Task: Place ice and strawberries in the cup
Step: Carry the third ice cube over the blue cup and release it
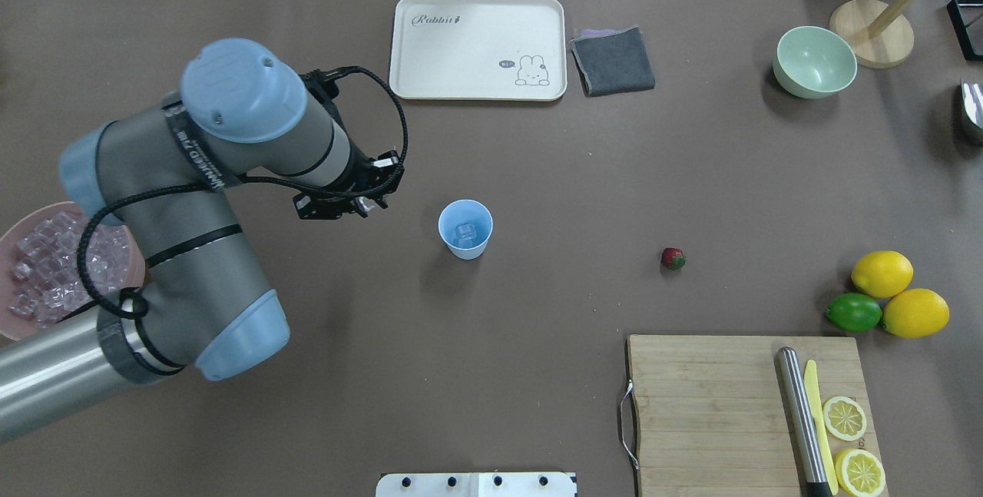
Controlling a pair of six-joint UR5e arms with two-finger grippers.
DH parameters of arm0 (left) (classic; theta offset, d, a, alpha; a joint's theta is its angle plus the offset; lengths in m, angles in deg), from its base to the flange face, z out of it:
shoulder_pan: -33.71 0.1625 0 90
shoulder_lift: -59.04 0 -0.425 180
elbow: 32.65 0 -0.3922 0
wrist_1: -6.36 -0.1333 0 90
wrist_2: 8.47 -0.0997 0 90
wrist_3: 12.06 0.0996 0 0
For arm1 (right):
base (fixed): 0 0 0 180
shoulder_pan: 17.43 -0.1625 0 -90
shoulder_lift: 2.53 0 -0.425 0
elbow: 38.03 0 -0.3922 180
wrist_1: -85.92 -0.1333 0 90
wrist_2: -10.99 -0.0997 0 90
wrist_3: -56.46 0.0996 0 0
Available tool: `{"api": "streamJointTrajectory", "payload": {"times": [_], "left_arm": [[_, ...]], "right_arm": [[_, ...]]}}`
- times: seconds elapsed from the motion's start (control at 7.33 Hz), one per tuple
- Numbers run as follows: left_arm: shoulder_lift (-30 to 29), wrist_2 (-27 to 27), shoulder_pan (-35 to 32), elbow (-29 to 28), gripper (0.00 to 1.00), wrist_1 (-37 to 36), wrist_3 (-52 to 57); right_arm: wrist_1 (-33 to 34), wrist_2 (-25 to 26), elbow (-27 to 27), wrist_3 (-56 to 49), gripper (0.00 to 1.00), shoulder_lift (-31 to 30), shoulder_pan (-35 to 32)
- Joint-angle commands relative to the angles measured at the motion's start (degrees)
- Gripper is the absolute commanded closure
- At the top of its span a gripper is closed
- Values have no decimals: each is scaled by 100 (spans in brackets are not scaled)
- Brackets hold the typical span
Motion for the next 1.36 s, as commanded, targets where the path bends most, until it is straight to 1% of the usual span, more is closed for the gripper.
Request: {"api": "streamJointTrajectory", "payload": {"times": [0.0, 0.14, 0.27, 0.41, 0.55, 0.68, 1.09, 1.23], "left_arm": [[-992, -296, 293, -951, 100, 33, 194], [-1110, -297, 381, -1112, 100, 42, 194], [-1111, -367, 547, -1131, 100, 42, 194], [-1076, -620, 654, -1166, 100, 94, 203], [-1076, -631, 655, -1157, 92, 94, 212], [-1067, -648, 663, -1166, 3, 86, 325], [-997, -640, 559, -930, 2, 16, 544], [-753, -622, 427, -590, 2, -80, 998]], "right_arm": [[2, -7, -2, -2, 0, -4, 0], [2, -7, -2, 7, 0, -4, 0], [2, -7, 7, 7, 0, -4, 0], [2, -7, 7, 7, 0, 5, 0], [2, -7, 7, 16, 0, 5, 0], [2, -7, 16, 16, 0, 5, 0], [-7, 19, 25, 33, 0, 66, 0], [-7, 28, 25, 42, 0, 101, 26]]}}
